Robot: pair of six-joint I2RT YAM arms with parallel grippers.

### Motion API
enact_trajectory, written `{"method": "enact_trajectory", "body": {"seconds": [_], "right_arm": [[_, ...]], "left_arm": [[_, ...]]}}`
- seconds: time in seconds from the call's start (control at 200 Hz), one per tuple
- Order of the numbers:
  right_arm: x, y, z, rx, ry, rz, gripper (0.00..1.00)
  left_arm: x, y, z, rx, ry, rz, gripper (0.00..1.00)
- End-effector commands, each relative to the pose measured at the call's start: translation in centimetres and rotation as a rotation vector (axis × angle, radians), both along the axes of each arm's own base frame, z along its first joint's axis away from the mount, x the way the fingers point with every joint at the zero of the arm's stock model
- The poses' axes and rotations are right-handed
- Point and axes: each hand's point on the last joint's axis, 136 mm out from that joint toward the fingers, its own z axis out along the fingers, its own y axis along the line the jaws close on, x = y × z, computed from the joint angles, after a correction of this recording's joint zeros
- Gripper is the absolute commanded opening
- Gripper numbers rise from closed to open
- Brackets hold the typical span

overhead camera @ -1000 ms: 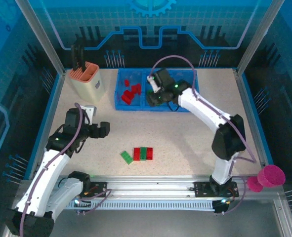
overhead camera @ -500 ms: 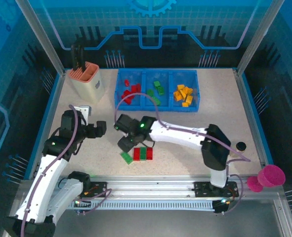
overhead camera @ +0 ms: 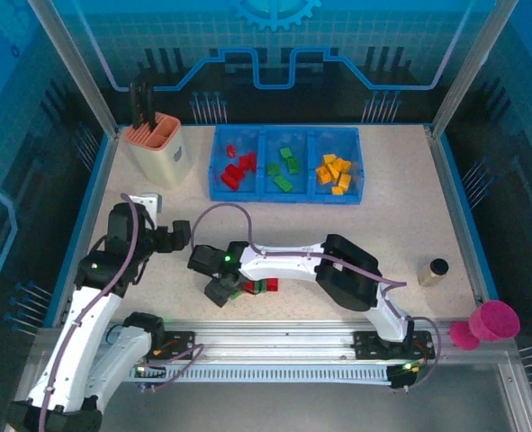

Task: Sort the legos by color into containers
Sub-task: Pick up the lego from the bottom-center of the table.

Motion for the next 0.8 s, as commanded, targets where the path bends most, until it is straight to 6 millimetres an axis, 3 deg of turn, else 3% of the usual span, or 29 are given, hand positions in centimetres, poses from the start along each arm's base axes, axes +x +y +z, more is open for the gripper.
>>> {"method": "enact_trajectory", "body": {"seconds": [0.0, 0.235, 0.34, 0.42, 0.595, 0.701, 0.796], "right_arm": [[-0.2, -0.4, -1.9, -0.048, 0.017, -0.002, 0.67], [0.0, -0.8, -2.7, -0.082, 0.012, -0.002, 0.49], [0.4, -0.6, -1.8, -0.063, -0.006, 0.011, 0.42], [1.4, 0.0, 1.0, 0.009, -0.043, 0.029, 0.40], [4.5, 0.1, 10.1, 0.214, -0.158, 0.041, 0.38], [6.8, -1.5, 15.2, 0.284, -0.255, 0.030, 0.38], [10.6, -4.9, 18.8, 0.301, -0.346, -0.026, 0.39]], "left_arm": [[-0.2, 0.4, 0.1, -0.006, 0.001, 0.026, 1.00], [-0.2, 0.4, 0.1, -0.007, 0.002, 0.024, 0.99], [-0.2, 0.4, 0.0, -0.007, 0.003, 0.024, 0.99], [-0.2, 0.3, 0.1, -0.009, 0.002, 0.023, 0.99], [-0.2, -0.3, 0.0, -0.041, 0.029, 0.001, 0.99], [-0.1, -0.8, -0.1, -0.061, 0.067, -0.012, 1.00], [-0.1, -1.6, -0.1, -0.099, 0.081, -0.037, 0.99]]}}
